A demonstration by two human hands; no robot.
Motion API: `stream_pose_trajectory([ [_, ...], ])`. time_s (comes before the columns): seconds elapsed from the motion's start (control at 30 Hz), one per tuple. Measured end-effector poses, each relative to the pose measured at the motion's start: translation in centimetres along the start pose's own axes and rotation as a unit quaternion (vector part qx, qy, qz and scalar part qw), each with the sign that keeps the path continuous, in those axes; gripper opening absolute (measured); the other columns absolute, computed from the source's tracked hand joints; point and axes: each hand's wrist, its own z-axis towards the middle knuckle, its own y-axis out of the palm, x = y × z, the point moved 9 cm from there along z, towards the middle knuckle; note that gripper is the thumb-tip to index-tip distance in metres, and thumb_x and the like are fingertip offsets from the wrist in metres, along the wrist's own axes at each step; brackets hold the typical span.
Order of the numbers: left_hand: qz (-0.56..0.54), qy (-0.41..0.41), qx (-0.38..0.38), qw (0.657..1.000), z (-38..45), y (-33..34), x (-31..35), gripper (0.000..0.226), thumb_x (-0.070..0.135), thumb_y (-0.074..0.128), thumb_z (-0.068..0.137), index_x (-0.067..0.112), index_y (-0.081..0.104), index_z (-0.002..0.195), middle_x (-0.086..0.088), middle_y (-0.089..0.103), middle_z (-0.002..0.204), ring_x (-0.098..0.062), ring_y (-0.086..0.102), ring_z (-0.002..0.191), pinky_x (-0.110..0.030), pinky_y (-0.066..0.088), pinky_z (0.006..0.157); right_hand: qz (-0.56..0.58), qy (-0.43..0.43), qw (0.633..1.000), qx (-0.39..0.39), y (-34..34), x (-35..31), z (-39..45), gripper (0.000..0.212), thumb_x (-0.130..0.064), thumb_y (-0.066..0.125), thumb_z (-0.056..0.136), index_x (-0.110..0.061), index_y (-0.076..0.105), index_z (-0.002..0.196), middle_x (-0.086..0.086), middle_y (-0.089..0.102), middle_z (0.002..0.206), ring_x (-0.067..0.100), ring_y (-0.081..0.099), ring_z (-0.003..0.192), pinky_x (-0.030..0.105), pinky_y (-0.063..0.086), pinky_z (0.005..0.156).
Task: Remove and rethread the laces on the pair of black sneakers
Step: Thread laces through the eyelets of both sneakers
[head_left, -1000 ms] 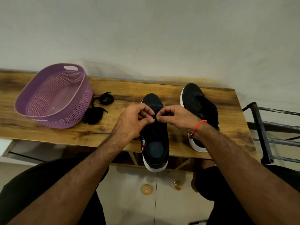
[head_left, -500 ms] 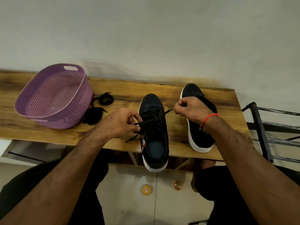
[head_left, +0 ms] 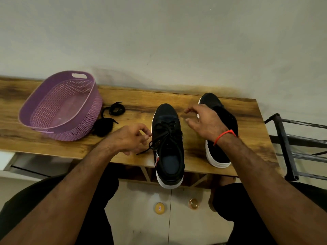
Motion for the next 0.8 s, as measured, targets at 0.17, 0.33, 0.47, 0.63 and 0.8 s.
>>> stream_pose_trajectory([
  [0.17, 0.118, 0.017, -0.001, 0.993, 1.2, 1.8, -0.4, 0.024, 0.024, 0.073, 0.091, 0.038, 0.056, 0.102, 0.01, 0.064, 0.107, -0.011, 0.061, 0.098, -0.032, 0.055, 0.084, -0.026, -0.094, 0.989, -0.108, 2.4, -2.5, -1.0, 0.014, -0.028, 0.069, 0.091, -0.031, 0.067, 0.104, -0.002, 0.046, 0.145, 0.017, 0.034, 0.14, 0.041, 0.026, 0.12],
  [0.33, 0.145, 0.039, 0.031, 0.988, 1.7, 1.6, 0.0, 0.022, 0.024, 0.068, 0.095, 0.041, 0.054, 0.091, 0.009, 0.063, 0.11, -0.012, 0.059, 0.1, -0.027, 0.047, 0.075, -0.03, -0.116, 0.985, -0.127, 3.2, -2.9, -1.4, 0.014, -0.025, 0.066, 0.094, -0.028, 0.068, 0.107, -0.004, 0.047, 0.145, 0.016, 0.035, 0.14, 0.04, 0.026, 0.119],
  [0.47, 0.126, 0.022, 0.043, 0.991, 1.7, 1.1, -0.1, 0.01, 0.031, 0.067, 0.095, 0.034, 0.059, 0.09, 0.009, 0.066, 0.102, -0.008, 0.059, 0.089, -0.024, 0.044, 0.066, -0.021, -0.12, 0.985, -0.123, 3.2, -2.9, -1.3, 0.01, -0.023, 0.066, 0.094, -0.024, 0.068, 0.104, -0.004, 0.052, 0.14, 0.015, 0.042, 0.134, 0.039, 0.03, 0.117],
  [0.63, 0.03, -0.032, 0.107, 0.993, 1.1, -2.6, -1.4, 0.003, 0.021, 0.067, 0.094, 0.022, 0.065, 0.092, 0.005, 0.074, 0.083, -0.012, 0.068, 0.08, -0.032, 0.057, 0.069, -0.013, -0.125, 0.984, -0.124, 3.6, -2.9, -1.4, 0.005, -0.018, 0.065, 0.093, -0.019, 0.067, 0.097, -0.003, 0.06, 0.124, 0.012, 0.053, 0.118, 0.03, 0.04, 0.107],
  [0.8, -0.057, -0.025, 0.185, 0.981, -0.8, -7.4, -2.2, 0.007, 0.021, 0.078, 0.087, 0.02, 0.071, 0.084, 0.001, 0.072, 0.086, -0.013, 0.067, 0.078, -0.032, 0.055, 0.068, -0.009, -0.119, 0.985, -0.127, 3.7, -2.7, -1.2, 0.004, -0.018, 0.064, 0.092, -0.021, 0.066, 0.094, -0.003, 0.061, 0.122, 0.012, 0.054, 0.117, 0.024, 0.039, 0.104],
])
